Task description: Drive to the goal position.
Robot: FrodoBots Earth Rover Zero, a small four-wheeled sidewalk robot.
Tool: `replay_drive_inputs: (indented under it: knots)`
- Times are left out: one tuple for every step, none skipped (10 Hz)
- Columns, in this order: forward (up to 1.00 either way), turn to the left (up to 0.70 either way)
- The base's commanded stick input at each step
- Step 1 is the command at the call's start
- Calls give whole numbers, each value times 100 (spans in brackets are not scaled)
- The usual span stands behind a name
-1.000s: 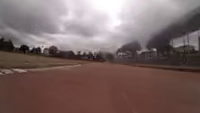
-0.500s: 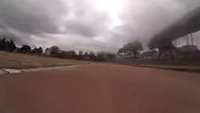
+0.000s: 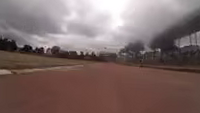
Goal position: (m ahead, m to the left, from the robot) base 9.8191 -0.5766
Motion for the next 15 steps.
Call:
replay_drive_inputs:
  knots:
    - [100, 0]
    - [100, 0]
    - [100, 0]
    - [100, 0]
    - [100, 0]
    - [100, 0]
    - [100, 0]
    - [100, 0]
    - [100, 0]
    - [100, 0]
    - [100, 0]
    - [100, 0]
    - [100, 0]
    - [100, 0]
    - [100, 0]
